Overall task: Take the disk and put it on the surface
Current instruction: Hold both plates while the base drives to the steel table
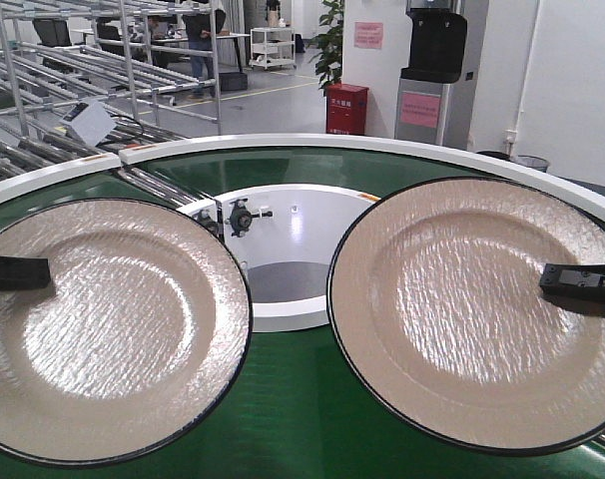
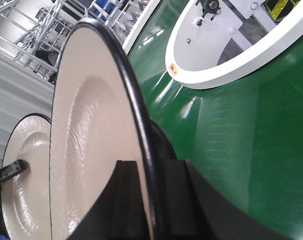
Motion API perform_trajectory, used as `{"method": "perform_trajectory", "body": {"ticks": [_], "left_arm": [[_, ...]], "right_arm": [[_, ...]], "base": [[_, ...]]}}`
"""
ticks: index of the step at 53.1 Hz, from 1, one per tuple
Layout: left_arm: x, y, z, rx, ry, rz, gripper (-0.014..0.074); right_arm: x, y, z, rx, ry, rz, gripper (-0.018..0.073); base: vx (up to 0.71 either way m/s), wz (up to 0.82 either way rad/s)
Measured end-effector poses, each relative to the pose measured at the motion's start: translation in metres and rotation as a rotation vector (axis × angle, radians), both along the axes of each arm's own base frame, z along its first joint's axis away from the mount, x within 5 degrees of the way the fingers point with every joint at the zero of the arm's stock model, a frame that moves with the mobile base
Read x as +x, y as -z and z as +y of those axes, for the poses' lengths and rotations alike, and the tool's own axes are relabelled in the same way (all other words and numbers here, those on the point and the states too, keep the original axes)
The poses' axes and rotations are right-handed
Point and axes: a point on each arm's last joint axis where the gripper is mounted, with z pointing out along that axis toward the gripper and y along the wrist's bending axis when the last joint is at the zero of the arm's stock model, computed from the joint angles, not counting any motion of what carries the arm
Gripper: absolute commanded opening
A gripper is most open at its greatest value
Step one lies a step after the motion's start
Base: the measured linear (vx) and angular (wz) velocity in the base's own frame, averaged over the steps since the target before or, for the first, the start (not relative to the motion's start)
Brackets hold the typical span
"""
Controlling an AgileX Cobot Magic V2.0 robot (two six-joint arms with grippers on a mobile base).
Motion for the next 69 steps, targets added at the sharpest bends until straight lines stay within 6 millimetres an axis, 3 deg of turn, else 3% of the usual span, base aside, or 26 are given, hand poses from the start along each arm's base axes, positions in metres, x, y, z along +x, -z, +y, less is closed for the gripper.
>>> {"method": "perform_trajectory", "body": {"ticks": [26,69], "left_arm": [[0.0000,0.0001,0.0001,0.001,-0.001,0.000,-0.0008],[0.0000,0.0001,0.0000,0.001,0.000,0.000,-0.0008]], "right_arm": [[0.0000,0.0002,0.0000,-0.002,0.000,0.000,-0.0009],[0.0002,0.0001,-0.0002,-0.003,0.003,0.000,-0.0009]], "base": [[-0.06,-0.24],[-0.15,-0.57]]}}
